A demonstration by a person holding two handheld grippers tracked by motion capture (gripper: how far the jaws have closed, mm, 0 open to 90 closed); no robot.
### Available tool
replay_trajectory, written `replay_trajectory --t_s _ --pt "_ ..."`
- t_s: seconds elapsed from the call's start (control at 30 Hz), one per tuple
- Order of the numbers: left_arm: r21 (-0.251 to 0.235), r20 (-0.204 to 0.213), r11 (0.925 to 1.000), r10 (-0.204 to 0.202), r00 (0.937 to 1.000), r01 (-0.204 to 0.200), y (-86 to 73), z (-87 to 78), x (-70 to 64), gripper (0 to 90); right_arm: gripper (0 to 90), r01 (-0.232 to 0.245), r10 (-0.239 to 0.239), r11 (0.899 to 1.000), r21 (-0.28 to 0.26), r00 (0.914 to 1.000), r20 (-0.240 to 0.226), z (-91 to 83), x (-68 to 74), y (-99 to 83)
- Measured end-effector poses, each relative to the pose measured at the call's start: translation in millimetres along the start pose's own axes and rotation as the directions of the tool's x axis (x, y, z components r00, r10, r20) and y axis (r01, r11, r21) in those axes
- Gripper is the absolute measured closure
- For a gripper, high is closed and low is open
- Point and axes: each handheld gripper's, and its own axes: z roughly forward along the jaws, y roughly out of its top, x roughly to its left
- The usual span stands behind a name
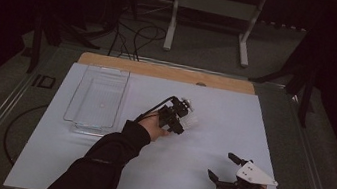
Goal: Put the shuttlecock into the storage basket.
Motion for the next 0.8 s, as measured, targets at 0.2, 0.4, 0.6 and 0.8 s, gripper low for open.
replay_trajectory --t_s 0.2,0.4,0.6,0.8 --pt "0.016 0.032 0.9988 0.045 0.9985 -0.046 -10.3 -7.4 1.4 66.1 9.3 -0.002 0.002 1.000 0.001 1.0000 0.000 0.0 0.0 -0.2" --pt "0.032 0.037 0.9962 0.080 0.9961 -0.081 -18.5 -12.1 -0.3 66.1 9.3 -0.002 0.002 1.000 0.005 1.0000 0.000 0.3 0.0 -0.2" --pt "0.043 0.065 0.9914 0.121 0.9905 -0.124 -23.4 -19.6 -3.5 66.1 9.3 -0.003 0.003 1.000 0.003 1.0000 0.002 0.1 0.0 -0.2" --pt "0.052 0.101 0.9842 0.163 0.9814 -0.169 -30.2 -26.5 -5.4 66.1 9.3 -0.007 0.007 1.000 0.003 1.0000 0.002 0.1 0.0 -0.2"
